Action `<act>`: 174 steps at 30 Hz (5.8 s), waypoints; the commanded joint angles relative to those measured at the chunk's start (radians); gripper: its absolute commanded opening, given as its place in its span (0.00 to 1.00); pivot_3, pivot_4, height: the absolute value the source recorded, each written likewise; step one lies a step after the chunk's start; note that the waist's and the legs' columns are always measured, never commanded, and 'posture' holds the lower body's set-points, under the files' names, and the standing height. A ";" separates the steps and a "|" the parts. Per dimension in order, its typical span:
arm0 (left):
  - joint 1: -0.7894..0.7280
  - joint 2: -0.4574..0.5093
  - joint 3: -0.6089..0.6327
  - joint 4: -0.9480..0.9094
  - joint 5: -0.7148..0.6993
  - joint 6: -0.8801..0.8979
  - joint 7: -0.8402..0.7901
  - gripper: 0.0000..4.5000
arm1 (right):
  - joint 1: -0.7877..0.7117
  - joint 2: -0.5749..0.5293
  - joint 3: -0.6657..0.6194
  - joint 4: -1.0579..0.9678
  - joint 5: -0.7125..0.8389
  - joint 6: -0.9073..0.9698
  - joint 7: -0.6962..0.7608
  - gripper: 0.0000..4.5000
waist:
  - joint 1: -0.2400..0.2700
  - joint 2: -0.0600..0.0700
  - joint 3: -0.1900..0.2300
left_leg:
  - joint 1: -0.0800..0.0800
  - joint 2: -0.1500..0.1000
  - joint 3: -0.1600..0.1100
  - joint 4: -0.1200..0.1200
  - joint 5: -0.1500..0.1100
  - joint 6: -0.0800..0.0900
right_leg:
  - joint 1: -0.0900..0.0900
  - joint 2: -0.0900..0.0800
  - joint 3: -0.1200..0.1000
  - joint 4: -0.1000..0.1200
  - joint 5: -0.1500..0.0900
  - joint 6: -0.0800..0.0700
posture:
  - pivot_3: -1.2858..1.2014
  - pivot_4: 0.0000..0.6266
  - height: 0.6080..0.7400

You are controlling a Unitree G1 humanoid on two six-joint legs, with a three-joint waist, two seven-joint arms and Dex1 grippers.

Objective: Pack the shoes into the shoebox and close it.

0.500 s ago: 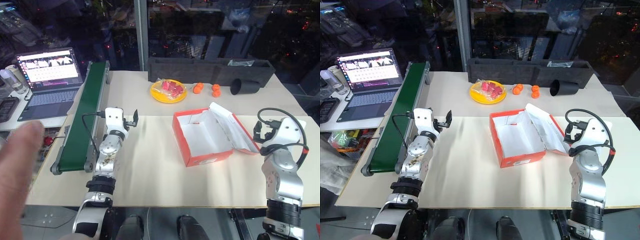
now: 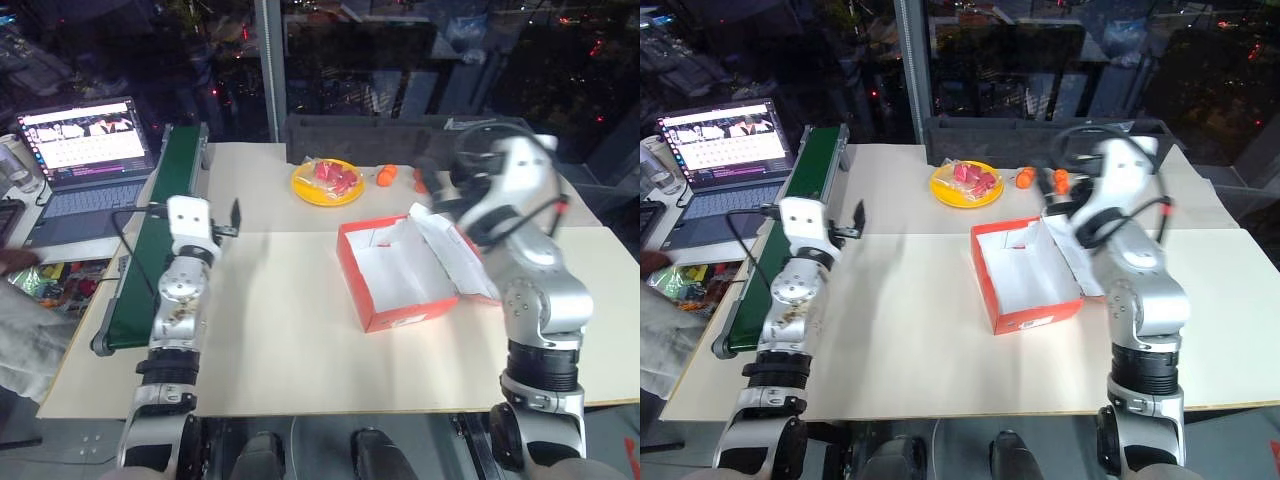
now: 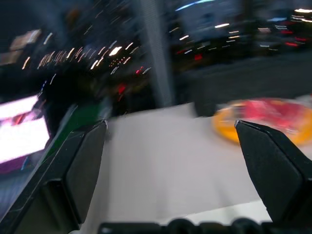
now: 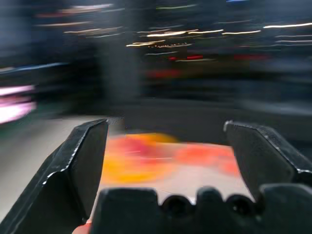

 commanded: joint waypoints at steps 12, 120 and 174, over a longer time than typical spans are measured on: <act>-0.044 0.220 0.070 0.025 -0.109 0.431 -0.151 1.00 | 0.144 -0.154 0.159 -0.158 0.156 0.149 0.313 0.99 | 0.033 -0.004 0.001 | -0.005 -0.005 -0.007 0.003 0.001 -0.001 | 0.000 -0.008 -0.013 -0.001 0.000 0.000 | 0.52 0.24 0.69; -0.040 -0.118 -0.083 -0.365 -0.503 0.627 -0.401 0.44 | -0.204 0.399 -0.462 0.365 0.683 0.325 -0.581 1.00 | 0.010 -0.007 0.001 | -0.012 -0.011 -0.016 0.008 0.002 0.001 | -0.002 -0.014 -0.026 0.005 0.000 -0.002 | 0.52 0.24 0.69; 0.062 -0.062 -0.362 -0.447 -0.297 0.508 -0.510 0.93 | -0.220 0.347 -0.407 0.341 0.618 0.000 -0.676 0.24 | 0.013 -0.006 0.002 | -0.014 -0.011 -0.017 0.007 0.002 0.001 | -0.002 -0.015 -0.026 -0.001 0.000 -0.001 | 0.52 0.24 0.69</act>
